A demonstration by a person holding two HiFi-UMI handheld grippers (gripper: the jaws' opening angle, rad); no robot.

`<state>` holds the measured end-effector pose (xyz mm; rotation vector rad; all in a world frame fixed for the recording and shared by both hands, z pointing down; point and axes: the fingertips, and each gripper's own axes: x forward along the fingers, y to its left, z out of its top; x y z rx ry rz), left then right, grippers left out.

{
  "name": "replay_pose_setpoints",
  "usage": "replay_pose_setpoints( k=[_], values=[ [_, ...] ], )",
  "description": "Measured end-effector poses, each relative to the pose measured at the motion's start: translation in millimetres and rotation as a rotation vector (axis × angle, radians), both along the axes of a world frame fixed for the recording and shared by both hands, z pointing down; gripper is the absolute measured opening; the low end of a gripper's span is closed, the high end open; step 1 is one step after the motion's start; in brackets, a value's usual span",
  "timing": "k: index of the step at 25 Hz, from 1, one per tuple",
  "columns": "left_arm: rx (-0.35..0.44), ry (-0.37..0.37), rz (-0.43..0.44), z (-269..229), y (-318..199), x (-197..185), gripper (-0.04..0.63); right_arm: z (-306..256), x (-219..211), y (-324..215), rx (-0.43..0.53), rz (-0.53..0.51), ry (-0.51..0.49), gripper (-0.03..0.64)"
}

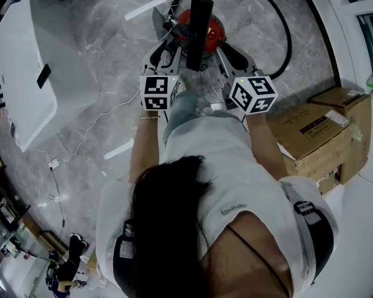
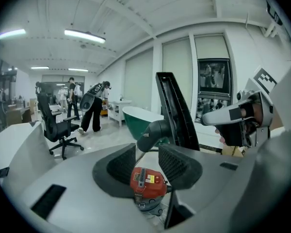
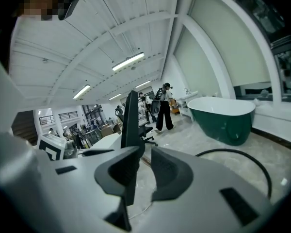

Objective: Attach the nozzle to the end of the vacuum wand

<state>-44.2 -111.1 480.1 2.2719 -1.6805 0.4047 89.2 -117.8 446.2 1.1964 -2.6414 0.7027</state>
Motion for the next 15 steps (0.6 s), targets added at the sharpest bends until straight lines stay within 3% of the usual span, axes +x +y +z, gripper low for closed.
replay_pose_setpoints(
  k=[5,15],
  values=[
    [0.013,0.001,-0.057,-4.4,2.3,-4.2,0.07,1.6,2.2,3.2,0.004,0.007,0.008,0.064],
    [0.023,0.013,-0.09,-15.8,8.1,10.3,0.017,4.4,-8.9,8.7,-0.003,-0.017,0.064,0.034]
  ],
)
